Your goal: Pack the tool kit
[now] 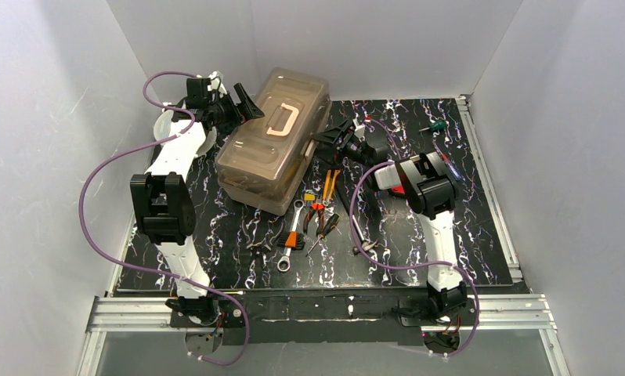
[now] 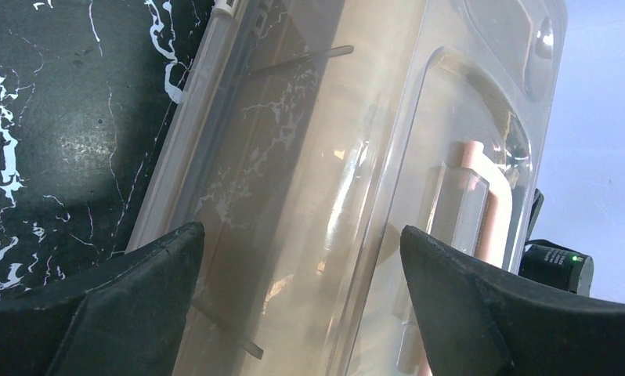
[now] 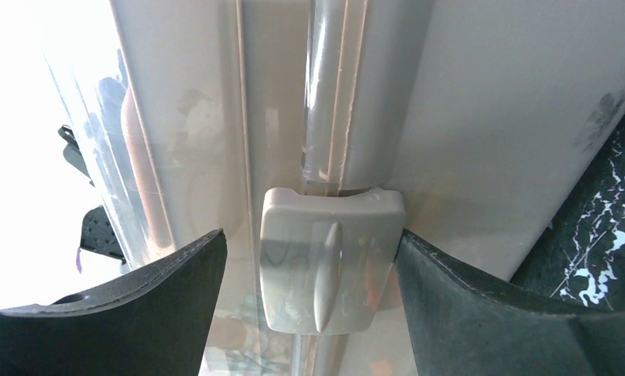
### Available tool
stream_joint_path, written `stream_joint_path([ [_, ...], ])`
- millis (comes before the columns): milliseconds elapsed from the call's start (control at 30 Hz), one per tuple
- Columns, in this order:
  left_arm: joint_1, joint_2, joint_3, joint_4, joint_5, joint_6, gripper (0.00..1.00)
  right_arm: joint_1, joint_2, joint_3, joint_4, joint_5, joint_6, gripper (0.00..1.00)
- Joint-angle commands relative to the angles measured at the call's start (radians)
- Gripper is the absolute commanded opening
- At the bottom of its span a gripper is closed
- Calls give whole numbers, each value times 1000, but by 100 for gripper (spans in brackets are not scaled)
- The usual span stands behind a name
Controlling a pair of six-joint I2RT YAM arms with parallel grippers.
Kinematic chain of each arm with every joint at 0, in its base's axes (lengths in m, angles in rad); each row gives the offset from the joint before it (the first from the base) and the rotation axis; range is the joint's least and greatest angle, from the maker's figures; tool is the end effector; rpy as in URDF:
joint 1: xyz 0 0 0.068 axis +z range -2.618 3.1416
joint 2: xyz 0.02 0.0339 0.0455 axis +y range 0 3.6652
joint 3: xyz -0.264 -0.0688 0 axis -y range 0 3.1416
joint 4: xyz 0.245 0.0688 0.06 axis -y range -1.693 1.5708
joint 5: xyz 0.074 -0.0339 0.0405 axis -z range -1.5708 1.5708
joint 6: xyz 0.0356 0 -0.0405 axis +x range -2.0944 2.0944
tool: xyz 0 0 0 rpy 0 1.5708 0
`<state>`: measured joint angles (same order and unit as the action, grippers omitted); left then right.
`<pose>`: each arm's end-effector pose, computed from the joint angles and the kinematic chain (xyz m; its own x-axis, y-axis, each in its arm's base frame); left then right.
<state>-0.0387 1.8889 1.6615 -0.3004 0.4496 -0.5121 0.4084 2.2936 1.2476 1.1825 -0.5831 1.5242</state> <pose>0.4455 -0.0327 0.3141 -0.6396 -0.4169 -0.6458 0.1108 0.7814 -0.6141 0.4255 0.2055 0.1436 -0.8254 0.5514 -0.1210 -0.1635 -0.0284 0.9861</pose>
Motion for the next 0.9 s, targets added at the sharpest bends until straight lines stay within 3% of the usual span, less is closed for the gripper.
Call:
stream_joint_path([
  [0, -29, -3, -9, -54, 92, -1, 93, 35, -23, 51, 152, 19, 72, 83],
  [100, -29, -6, -14, -53, 93, -3, 93, 35, -49, 44, 153, 17, 82, 75],
  [300, -30, -27, -25, -49, 85, 0, 93, 32, -103, 17, 83, 3, 47, 47],
  [667, -40, -55, -37, -61, 60, 14, 93, 26, -213, -37, -141, 10, -101, 28],
  [867, -48, -60, -23, -79, 34, 30, 93, 26, -306, -24, -441, 69, -266, 24],
])
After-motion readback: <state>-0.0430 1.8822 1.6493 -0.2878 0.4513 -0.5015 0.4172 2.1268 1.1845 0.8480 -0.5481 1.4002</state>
